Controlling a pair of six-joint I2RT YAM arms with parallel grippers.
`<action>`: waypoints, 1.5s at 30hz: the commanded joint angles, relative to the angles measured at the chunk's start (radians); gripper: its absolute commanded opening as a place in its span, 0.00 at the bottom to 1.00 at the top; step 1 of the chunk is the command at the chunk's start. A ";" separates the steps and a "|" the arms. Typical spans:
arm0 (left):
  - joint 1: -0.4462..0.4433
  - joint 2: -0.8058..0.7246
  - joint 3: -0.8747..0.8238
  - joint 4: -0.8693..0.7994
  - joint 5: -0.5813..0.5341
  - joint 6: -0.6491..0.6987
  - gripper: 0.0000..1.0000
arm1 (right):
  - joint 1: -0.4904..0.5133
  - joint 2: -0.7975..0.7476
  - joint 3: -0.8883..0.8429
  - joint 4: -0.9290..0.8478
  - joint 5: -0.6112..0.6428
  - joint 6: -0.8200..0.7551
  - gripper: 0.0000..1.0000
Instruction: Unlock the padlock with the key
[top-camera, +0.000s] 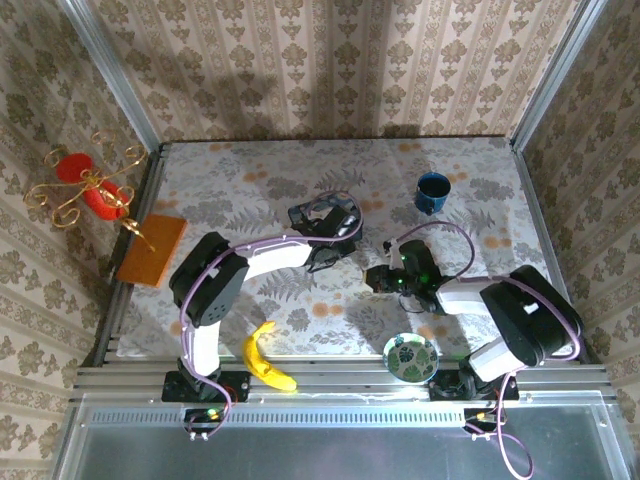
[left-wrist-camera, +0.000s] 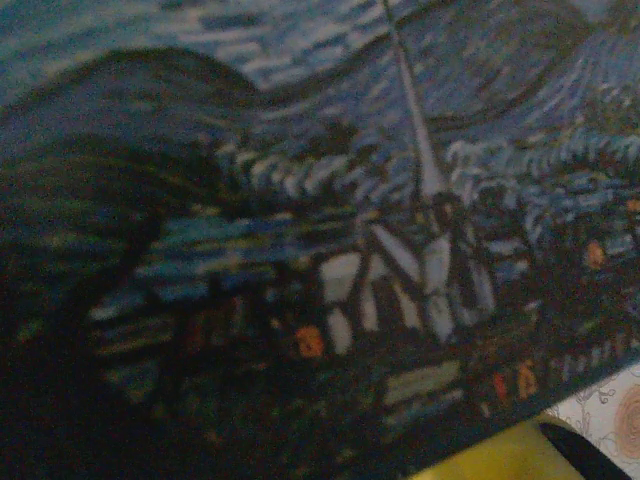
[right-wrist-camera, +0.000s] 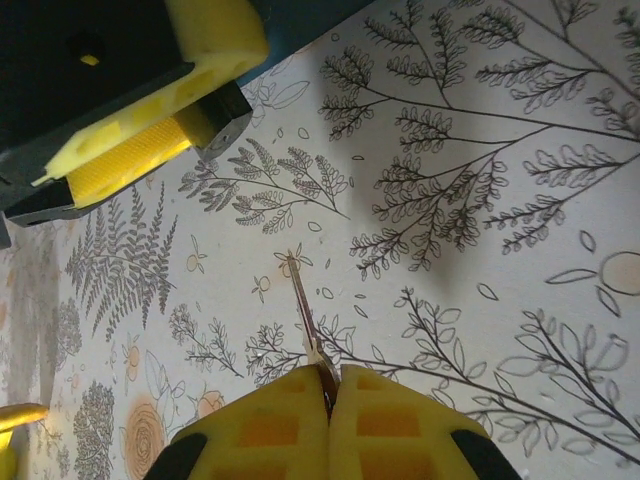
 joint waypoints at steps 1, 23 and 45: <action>0.007 -0.031 -0.005 0.033 0.024 -0.027 0.00 | 0.006 0.036 0.015 0.119 -0.013 -0.013 0.00; 0.038 -0.062 -0.062 0.093 0.138 -0.062 0.00 | 0.000 0.200 0.029 0.394 -0.073 -0.009 0.00; 0.062 -0.124 -0.111 0.152 0.170 -0.071 0.00 | -0.001 0.245 0.002 0.446 -0.067 0.020 0.00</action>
